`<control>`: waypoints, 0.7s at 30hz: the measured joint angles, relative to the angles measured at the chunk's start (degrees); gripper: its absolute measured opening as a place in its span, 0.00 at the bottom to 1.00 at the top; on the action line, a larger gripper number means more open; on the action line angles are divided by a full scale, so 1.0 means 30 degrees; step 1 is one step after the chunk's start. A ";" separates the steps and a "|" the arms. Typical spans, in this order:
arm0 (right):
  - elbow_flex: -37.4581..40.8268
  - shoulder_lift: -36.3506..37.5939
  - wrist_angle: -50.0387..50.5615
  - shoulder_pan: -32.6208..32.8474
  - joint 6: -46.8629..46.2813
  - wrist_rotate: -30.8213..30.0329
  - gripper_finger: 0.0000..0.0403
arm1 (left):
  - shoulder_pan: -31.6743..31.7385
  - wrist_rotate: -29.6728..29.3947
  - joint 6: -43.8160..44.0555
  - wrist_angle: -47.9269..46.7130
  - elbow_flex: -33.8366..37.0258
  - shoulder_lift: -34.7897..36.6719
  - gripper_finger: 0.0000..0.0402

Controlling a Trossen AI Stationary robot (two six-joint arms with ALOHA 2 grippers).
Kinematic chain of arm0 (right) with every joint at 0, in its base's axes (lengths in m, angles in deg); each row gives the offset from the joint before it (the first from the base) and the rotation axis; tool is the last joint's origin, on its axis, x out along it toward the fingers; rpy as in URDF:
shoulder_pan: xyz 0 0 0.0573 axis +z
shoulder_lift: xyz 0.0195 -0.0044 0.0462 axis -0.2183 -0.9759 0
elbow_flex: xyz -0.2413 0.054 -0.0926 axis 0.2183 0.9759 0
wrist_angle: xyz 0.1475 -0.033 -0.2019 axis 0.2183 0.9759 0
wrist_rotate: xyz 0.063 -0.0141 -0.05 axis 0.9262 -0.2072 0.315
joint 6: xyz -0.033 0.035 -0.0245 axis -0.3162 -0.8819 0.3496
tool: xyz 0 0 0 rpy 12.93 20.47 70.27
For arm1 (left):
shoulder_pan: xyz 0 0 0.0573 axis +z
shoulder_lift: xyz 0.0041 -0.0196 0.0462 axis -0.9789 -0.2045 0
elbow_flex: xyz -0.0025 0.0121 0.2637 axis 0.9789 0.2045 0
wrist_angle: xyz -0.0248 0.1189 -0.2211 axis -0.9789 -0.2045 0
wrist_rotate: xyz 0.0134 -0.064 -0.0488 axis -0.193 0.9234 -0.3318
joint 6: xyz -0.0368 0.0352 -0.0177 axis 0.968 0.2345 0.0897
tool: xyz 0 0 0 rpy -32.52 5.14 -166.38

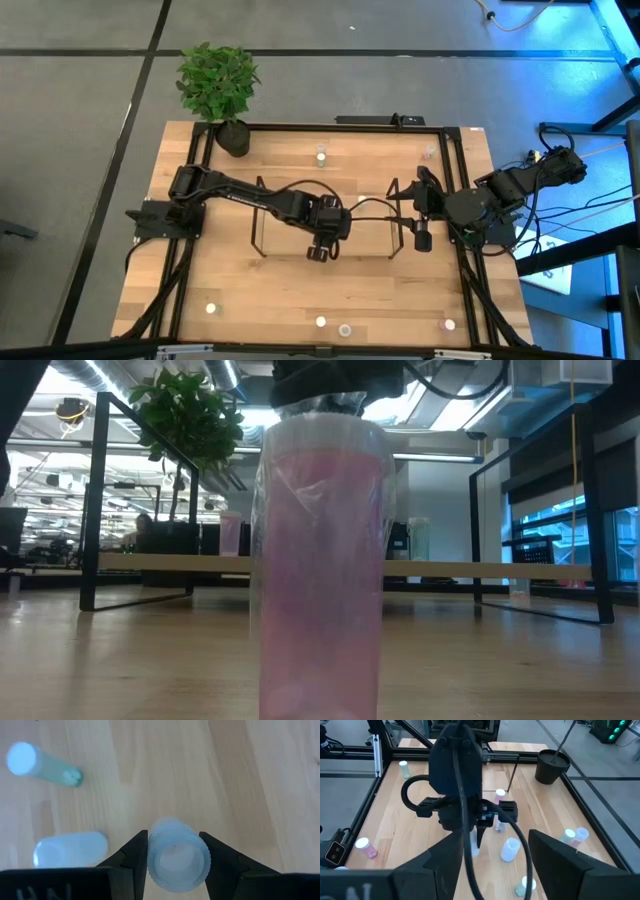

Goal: Pick and place medicine bottles onto shelf by color
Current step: Put the bottom left white pill bottle on the shelf aligned with the other white pill bottles

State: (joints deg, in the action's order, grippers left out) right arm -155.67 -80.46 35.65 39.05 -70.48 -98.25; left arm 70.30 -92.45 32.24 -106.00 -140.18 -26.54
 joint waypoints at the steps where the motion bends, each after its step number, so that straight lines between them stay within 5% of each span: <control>1: 0.0000 0.0000 0.0004 0.0000 0.0000 0.0000 0.56 | 0.0027 -0.0027 0.0007 0.0058 0.0000 0.0000 0.34; 21: 0.0000 -0.0007 -0.0105 0.0000 0.0000 0.0000 0.56 | 0.0056 -0.1191 -0.0310 0.0152 -0.0011 -0.0488 0.34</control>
State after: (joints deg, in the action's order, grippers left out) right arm -155.67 -80.48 35.34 39.05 -70.48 -98.25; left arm 70.47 -96.02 31.31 -105.54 -140.21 -28.01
